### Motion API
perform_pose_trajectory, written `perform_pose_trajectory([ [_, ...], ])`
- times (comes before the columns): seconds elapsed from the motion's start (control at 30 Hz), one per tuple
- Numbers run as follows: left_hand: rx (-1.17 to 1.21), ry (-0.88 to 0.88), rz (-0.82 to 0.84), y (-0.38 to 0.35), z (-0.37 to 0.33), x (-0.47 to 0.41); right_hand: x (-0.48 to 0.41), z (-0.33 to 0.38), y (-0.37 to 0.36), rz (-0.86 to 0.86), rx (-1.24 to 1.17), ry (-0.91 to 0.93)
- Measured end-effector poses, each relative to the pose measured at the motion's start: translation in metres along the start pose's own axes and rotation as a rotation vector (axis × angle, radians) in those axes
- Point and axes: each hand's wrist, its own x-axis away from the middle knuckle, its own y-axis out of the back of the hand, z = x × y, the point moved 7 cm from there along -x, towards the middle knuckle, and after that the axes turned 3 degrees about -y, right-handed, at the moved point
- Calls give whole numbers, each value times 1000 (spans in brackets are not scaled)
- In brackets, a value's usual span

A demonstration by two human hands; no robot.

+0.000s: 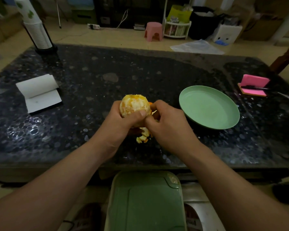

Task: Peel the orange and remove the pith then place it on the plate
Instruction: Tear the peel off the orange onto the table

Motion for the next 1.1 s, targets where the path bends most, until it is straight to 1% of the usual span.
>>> perform_pose_trajectory([
  [0.07,10,11,2,-2,3,1,2,0,-3,-17,5,3],
  [0.23,27,-3,-52,-4,12,3,3,-5,-12,-67,-37,-35],
  [0.3,26,-14,-62,-5,11,4,5,-9,-14,-77,-89,-71],
  [0.4,21,-35,-83,-1,8,3,8,-11,-18,-59,-269,-131],
  [0.53,19,-39,-84,2,7,1,5,-6,-18,-13,-228,-101],
  [0.67,9,-69,-89,4,8,2,4,-7,-17,-31,-218,-96],
  [0.73,5,-79,-90,4,8,2,3,-9,-20,-7,-248,-132],
  [0.87,-58,-118,-60,2,5,3,1,-18,-25,92,-282,-237],
  [0.97,-58,-119,-40,0,8,3,3,-19,-23,83,-308,-241],
  [1.03,-31,-108,-58,2,9,1,3,-19,-23,66,-374,-249],
  [1.1,-10,-100,-74,3,9,-1,4,-20,-26,83,-454,-281],
])
